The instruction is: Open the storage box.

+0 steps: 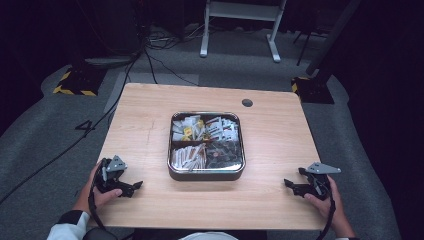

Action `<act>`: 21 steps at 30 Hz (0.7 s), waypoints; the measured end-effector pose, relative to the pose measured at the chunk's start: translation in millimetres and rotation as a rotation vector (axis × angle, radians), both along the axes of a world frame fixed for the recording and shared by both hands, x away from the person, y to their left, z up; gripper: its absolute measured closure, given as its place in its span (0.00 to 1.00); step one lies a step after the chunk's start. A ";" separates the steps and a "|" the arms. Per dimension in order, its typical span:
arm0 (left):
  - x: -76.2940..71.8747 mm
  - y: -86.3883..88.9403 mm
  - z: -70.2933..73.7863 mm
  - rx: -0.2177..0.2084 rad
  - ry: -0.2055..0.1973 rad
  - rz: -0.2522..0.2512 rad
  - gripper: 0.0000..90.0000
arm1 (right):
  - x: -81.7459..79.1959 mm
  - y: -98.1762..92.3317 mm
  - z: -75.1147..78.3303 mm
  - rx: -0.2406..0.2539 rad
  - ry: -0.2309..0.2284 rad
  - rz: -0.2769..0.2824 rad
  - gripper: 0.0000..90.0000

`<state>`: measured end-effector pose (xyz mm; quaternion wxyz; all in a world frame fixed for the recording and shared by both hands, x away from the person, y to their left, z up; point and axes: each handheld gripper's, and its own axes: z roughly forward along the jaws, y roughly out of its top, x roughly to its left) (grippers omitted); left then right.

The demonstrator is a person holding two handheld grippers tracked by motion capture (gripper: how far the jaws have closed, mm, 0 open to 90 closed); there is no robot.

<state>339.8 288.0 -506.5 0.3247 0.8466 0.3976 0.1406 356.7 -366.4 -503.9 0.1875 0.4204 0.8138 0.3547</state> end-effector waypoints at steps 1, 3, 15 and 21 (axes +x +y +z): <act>0.0 0.0 0.0 0.000 0.000 0.000 0.00 | 0.0 0.0 0.0 0.000 0.000 0.000 0.18; 0.0 0.1 0.0 0.000 0.001 0.002 0.00 | 0.4 0.0 -0.2 -0.002 0.001 -0.007 0.17; -0.3 0.5 -0.1 -0.002 0.000 0.007 0.00 | 2.8 -0.1 1.6 -0.014 0.019 -0.039 0.17; -0.1 0.6 0.0 -0.001 -0.001 0.005 0.00 | 6.0 0.9 19.8 0.026 0.018 -0.039 0.22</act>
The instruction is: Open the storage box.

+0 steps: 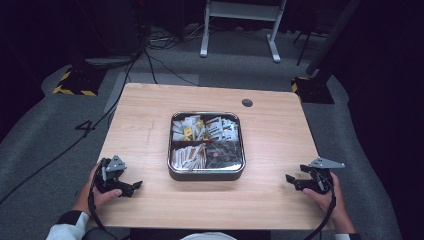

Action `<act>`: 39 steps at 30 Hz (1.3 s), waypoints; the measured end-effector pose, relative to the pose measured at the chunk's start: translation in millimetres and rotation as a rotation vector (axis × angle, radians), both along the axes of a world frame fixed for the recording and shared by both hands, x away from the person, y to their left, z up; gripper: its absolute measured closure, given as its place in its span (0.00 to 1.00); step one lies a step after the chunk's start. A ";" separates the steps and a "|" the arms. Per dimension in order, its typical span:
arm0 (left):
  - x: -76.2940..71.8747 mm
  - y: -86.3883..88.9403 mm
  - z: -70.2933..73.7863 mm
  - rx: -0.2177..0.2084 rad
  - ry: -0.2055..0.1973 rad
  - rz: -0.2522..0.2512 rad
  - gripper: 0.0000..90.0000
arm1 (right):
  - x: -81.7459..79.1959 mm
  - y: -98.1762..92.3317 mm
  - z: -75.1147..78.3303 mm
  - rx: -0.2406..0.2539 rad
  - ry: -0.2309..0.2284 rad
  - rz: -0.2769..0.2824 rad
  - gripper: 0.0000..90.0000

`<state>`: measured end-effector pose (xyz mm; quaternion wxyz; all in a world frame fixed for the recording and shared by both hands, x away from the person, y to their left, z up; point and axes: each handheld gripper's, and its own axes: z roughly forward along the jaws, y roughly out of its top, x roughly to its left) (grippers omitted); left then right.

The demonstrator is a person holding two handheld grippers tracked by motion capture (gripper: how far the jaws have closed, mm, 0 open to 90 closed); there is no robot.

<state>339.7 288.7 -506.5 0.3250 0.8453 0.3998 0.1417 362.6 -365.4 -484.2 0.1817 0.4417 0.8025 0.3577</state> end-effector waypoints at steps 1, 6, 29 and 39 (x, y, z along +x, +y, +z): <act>0.0 0.0 0.0 0.000 0.000 0.000 0.00 | 1.9 4.9 7.5 -0.030 -0.012 0.019 0.22; 0.1 0.1 0.1 0.002 -0.001 -0.001 0.00 | 4.8 18.2 27.1 -0.049 -0.060 0.076 0.22; -0.1 0.0 0.0 0.000 -0.001 0.001 0.00 | 35.1 91.2 72.0 -0.120 -0.148 0.260 0.26; -0.3 0.0 0.0 0.000 0.000 0.003 0.00 | 47.2 125.3 84.4 -0.124 -0.167 0.326 0.27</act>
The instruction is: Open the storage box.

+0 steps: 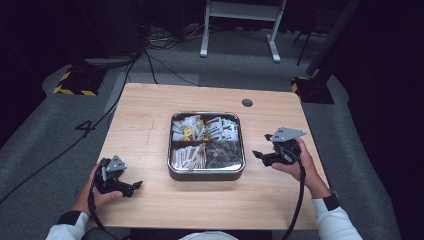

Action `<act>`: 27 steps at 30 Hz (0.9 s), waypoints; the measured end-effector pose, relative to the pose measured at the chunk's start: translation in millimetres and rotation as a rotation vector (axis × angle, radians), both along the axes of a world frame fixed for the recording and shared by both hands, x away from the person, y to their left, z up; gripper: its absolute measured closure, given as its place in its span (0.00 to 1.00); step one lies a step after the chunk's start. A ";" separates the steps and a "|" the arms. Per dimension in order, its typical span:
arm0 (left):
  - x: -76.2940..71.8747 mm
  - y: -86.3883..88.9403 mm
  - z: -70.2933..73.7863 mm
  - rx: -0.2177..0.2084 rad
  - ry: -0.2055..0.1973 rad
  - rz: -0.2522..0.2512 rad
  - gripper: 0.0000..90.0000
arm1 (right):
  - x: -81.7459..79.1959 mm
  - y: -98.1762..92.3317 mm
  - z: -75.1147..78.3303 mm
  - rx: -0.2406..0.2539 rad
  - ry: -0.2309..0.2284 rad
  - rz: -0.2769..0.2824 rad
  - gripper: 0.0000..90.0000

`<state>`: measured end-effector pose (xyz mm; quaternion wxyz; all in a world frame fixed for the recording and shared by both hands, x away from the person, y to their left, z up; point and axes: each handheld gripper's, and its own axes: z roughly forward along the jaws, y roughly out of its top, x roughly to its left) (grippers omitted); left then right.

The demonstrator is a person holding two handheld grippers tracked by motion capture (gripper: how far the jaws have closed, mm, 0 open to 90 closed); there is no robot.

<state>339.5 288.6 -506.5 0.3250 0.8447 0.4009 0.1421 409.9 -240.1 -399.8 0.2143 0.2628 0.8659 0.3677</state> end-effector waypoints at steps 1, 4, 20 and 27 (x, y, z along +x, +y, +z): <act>0.0 0.0 0.0 0.000 0.000 0.000 0.00 | 0.0 0.0 0.0 0.000 0.000 0.000 0.27; 0.0 0.0 0.0 0.000 0.000 0.000 0.00 | 3.4 11.0 1.5 -0.001 0.001 0.021 0.27; 0.0 0.0 0.0 0.001 0.000 0.000 0.00 | 24.2 63.7 3.4 -0.027 0.031 0.094 0.28; 0.0 0.1 -0.1 0.000 -0.004 0.000 0.00 | 31.7 80.7 3.6 -0.032 0.040 0.110 0.28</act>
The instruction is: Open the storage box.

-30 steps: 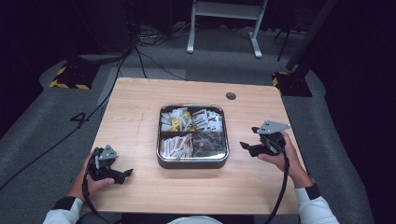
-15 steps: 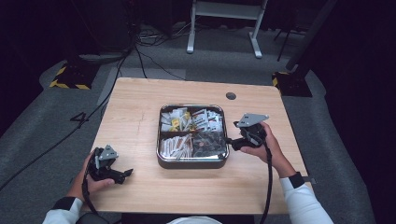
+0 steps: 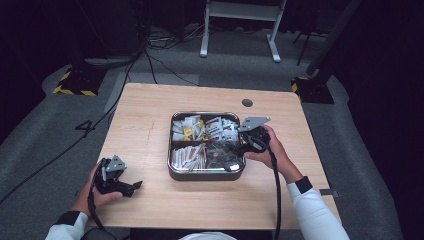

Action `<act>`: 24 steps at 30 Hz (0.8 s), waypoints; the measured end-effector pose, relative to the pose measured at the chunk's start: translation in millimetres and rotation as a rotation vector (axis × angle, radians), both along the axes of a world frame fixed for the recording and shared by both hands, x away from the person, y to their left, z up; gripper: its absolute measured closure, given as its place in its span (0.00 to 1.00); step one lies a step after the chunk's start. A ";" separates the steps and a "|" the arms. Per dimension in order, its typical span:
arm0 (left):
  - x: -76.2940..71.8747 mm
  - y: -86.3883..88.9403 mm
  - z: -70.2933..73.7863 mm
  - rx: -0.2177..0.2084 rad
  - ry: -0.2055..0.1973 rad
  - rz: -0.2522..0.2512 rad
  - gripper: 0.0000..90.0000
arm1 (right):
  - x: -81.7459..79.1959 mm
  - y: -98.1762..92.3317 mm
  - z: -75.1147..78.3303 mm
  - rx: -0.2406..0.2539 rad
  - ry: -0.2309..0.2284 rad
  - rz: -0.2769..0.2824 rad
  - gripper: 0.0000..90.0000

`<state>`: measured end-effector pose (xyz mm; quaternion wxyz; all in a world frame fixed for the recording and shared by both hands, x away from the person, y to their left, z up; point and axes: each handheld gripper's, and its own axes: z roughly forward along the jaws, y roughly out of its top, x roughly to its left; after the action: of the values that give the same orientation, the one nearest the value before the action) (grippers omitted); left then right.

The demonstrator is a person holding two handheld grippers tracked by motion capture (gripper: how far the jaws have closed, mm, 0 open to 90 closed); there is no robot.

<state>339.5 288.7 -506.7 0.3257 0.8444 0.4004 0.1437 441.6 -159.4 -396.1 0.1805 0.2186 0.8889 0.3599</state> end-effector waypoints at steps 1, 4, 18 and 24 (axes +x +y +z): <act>0.0 0.0 0.0 0.000 0.000 0.000 0.00 | 2.6 4.3 0.0 -0.002 0.001 0.002 0.28; 0.0 0.0 0.0 0.000 0.000 0.000 0.00 | 6.1 11.0 -1.0 -0.006 0.004 0.008 0.29; -0.1 0.1 0.0 0.000 0.000 0.001 0.00 | 25.0 42.4 -10.0 -0.016 0.039 0.038 0.29; -0.2 0.1 0.0 0.000 0.000 0.001 0.00 | 31.7 51.0 -13.0 -0.008 0.057 0.048 0.30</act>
<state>339.3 288.8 -506.7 0.3255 0.8441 0.4010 0.1441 473.3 -108.4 -409.1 0.1472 0.2067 0.9001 0.3542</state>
